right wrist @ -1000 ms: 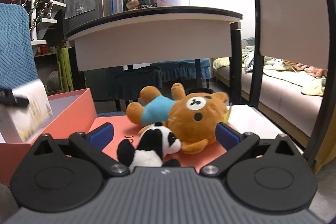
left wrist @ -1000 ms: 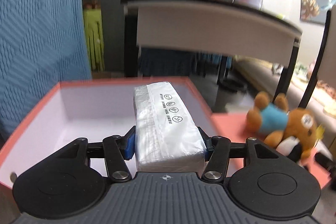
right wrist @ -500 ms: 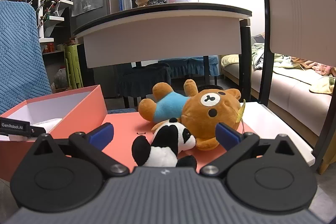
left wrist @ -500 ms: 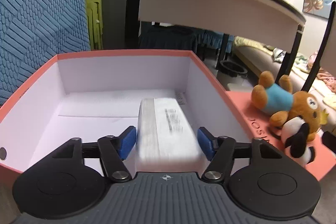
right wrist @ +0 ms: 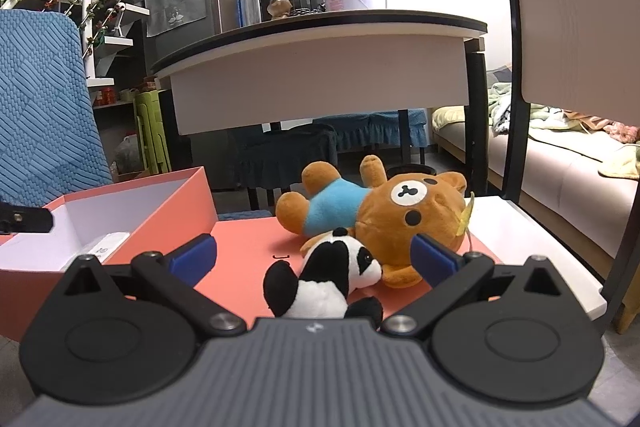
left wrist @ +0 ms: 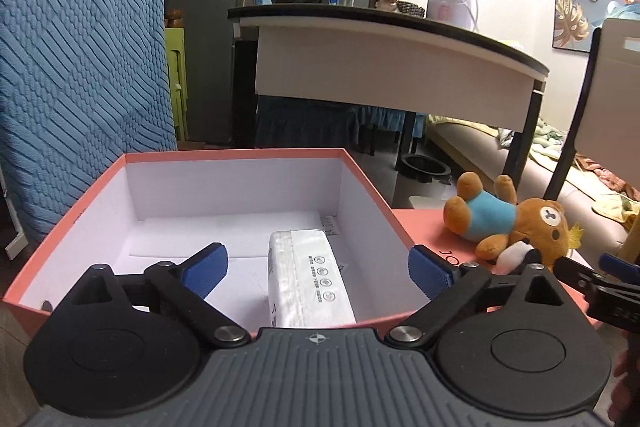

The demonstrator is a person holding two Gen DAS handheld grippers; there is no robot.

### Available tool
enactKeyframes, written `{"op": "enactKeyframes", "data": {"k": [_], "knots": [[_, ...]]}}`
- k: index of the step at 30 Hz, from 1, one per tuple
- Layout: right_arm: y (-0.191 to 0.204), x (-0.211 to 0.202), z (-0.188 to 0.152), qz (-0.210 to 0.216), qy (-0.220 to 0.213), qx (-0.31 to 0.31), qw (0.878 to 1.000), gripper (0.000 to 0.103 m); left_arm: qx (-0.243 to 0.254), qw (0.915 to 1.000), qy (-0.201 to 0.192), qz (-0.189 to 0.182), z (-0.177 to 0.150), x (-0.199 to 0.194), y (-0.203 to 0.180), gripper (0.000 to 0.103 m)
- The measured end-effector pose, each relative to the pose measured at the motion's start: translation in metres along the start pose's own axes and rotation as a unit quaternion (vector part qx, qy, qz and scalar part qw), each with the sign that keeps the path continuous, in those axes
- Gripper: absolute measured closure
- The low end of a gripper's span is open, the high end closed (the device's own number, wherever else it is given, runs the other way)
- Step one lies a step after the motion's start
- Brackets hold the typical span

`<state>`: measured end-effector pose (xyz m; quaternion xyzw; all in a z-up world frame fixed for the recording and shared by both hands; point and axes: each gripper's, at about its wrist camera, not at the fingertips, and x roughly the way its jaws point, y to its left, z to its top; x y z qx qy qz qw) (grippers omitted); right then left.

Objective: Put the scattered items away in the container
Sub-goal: 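Carry the tissue pack into the pink box and open the left gripper, then close the right gripper on the black-and-white panda plush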

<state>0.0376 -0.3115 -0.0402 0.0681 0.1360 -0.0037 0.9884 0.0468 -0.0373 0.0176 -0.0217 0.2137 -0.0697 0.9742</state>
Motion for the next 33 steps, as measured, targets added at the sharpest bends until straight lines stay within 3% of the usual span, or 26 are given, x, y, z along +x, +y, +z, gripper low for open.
{"op": "enactKeyframes", "data": {"k": [10,12,31,33], "knots": [[0.003,0.004,0.003,0.01,0.0,0.001,1.0,0.0,-0.025,0.9993,-0.026,0.0,0.005,-0.021,0.01,0.001],[-0.002,-0.002,-0.013,0.012,0.007,0.006,1.0,0.0,-0.024,0.9992,-0.031,0.001,0.006,-0.022,0.01,0.001],[0.003,0.039,-0.03,-0.014,0.041,-0.012,0.999,0.001,-0.013,0.9993,-0.034,0.003,0.006,-0.033,0.021,0.0],[0.004,0.04,-0.029,-0.015,0.043,-0.012,0.999,0.006,-0.012,0.9992,-0.036,0.007,0.005,-0.035,0.023,0.0]]}}
